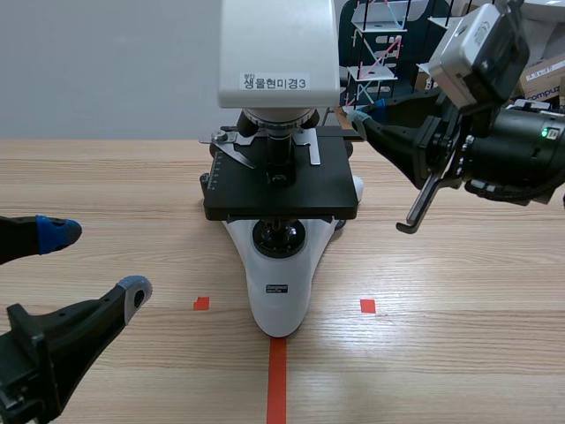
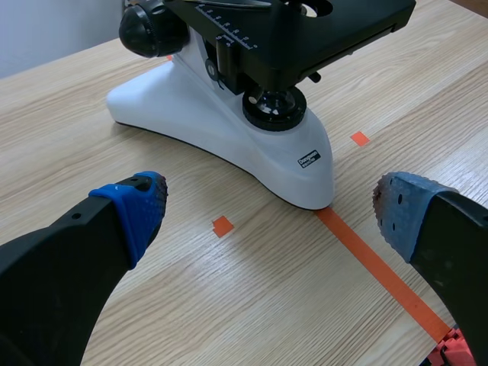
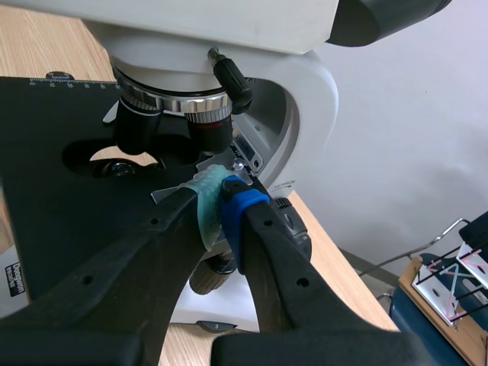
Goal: Point at the revolving nosepiece
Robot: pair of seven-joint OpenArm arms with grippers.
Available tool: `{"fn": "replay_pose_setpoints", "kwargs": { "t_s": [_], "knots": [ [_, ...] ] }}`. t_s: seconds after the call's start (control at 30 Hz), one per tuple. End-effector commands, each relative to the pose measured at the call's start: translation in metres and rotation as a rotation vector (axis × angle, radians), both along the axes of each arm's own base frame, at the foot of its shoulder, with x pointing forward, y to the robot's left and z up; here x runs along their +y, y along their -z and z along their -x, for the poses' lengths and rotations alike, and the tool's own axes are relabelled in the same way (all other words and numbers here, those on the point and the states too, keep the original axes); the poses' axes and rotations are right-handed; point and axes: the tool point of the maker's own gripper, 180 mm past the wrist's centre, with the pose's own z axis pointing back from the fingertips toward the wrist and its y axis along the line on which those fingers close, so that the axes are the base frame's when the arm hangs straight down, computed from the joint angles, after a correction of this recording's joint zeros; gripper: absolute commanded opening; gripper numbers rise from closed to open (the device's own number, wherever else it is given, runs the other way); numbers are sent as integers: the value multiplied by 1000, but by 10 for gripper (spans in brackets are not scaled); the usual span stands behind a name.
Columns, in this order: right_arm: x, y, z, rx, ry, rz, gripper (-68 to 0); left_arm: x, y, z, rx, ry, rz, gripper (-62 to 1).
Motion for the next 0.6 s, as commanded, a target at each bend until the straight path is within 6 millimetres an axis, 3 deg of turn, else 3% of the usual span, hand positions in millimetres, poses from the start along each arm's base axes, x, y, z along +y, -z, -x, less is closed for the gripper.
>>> {"fn": "replay_pose_setpoints", "kwargs": {
  "t_s": [0.0, 0.57],
  "knots": [
    [-2, -12, -2, -32, -2, -20, -676, -2, -6, -1, -19, 2, 18, -41],
    [-2, -13, -2, -36, -5, -25, -676, -2, -6, -1, -19, 2, 18, -41]
  ]
}}
